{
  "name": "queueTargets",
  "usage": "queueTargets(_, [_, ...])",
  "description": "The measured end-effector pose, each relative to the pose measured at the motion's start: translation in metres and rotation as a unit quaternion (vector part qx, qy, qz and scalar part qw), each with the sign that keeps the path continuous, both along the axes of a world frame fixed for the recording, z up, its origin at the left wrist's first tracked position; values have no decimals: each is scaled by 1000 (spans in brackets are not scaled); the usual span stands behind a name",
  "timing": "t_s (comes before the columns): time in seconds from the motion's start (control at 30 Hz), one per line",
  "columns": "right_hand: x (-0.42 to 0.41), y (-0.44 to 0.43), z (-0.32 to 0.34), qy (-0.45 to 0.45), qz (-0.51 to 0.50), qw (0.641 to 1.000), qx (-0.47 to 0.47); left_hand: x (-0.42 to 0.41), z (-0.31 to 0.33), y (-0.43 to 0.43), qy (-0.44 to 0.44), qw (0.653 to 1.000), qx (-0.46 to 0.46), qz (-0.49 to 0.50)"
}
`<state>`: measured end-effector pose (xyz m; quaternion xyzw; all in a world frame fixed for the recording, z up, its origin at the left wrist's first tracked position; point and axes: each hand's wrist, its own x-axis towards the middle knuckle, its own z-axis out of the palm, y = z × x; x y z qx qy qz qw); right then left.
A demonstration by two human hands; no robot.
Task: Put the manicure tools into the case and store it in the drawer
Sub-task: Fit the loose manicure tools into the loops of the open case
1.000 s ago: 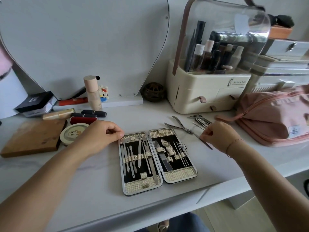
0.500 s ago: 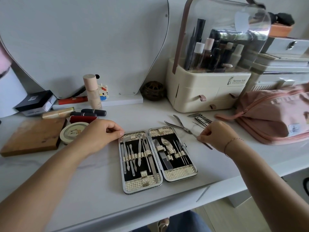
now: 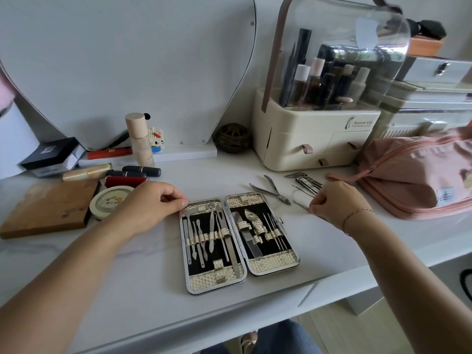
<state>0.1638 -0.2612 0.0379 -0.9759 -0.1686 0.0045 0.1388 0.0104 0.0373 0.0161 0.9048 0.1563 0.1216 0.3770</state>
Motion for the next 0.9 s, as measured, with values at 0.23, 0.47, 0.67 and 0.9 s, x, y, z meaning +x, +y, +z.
queueTargets(0.23, [6, -6, -2, 51, 44, 998, 1, 0, 1, 1, 1, 1000, -3, -1])
queueTargets(0.47, [-12, 5, 16, 161, 67, 932, 317, 0, 0, 2, 2, 1000, 0, -9])
queueTargets(0.67, [-53, 66, 26, 348, 188, 825, 405, 2, 0, 4, 10, 1000, 12, -15])
queueTargets(0.9, [-66, 127, 16, 358, 210, 833, 365, 1, 1, 2, 19, 1000, 22, -9])
